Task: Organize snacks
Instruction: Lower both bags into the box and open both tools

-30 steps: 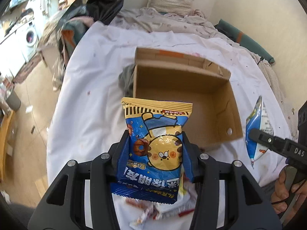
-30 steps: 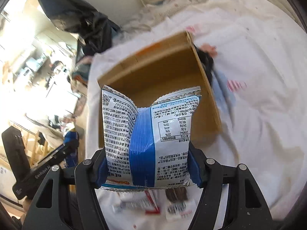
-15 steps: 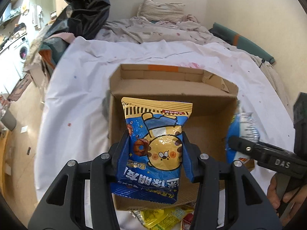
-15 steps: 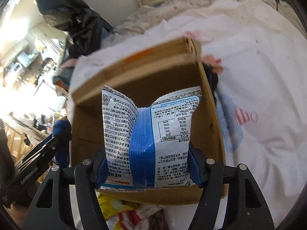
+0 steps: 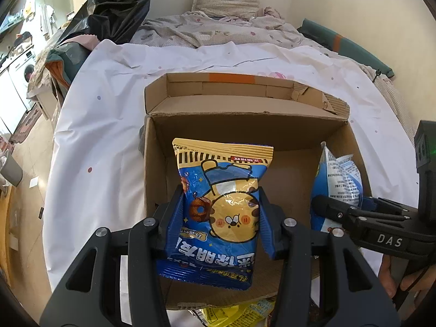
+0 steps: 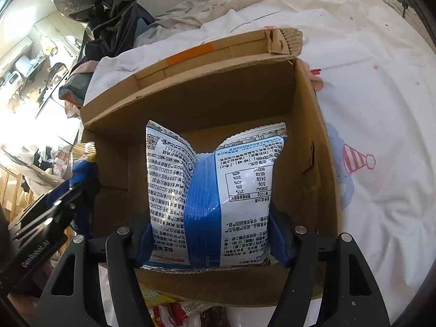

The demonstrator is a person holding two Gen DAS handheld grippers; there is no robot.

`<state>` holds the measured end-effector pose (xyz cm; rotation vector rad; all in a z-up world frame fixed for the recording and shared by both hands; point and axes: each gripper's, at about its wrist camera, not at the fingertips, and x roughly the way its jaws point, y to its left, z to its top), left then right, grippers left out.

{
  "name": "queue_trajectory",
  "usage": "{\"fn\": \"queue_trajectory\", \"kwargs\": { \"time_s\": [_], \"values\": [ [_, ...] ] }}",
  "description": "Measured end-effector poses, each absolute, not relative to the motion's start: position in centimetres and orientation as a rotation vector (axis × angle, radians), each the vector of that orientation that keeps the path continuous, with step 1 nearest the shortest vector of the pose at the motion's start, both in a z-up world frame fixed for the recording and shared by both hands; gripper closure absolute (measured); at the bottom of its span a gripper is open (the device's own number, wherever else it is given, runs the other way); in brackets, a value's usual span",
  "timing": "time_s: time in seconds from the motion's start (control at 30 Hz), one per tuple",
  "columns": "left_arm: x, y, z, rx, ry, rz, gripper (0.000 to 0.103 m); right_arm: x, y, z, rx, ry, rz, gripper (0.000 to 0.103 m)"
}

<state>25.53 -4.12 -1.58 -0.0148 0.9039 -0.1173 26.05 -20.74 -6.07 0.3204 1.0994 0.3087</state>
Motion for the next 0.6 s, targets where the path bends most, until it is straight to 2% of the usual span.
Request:
{"fn": "queue_trajectory", "kwargs": {
  "time_s": [0.27,0.33,0.4,0.47,0.53,0.6],
  "values": [
    [25.6,-4.5,-2.0,-0.013,0.932,-0.135,0.056,26.2,-21.0,-5.5,0.352,1.071,0.308,0.030],
    [25.5,-4.6,-1.9,-0.007,0.931,-0.137,0.045,26.2,-21.1,-5.4,0.359,1.067,0.312,0.026],
    [25.3,-4.7,-1.8,0.000,0.920,-0.133,0.026,26.1,-21.3,-5.3,0.372,1.062,0.315,0.021],
    [25.1,-4.8,-1.6,-0.002,0.914,-0.141,0.016,26.1,-21.5,-5.0,0.400,1.048,0.326,0.017],
    [24.9,-4.8,-1.4,-0.009,0.911,-0.151,0.012,26.0,-21.7,-4.6,0.409,1.032,0.326,0.012],
    [24.8,-4.9,-1.3,-0.013,0.906,-0.156,0.011,26.1,-21.9,-4.3,0.415,1.024,0.327,0.011]
  ]
}}
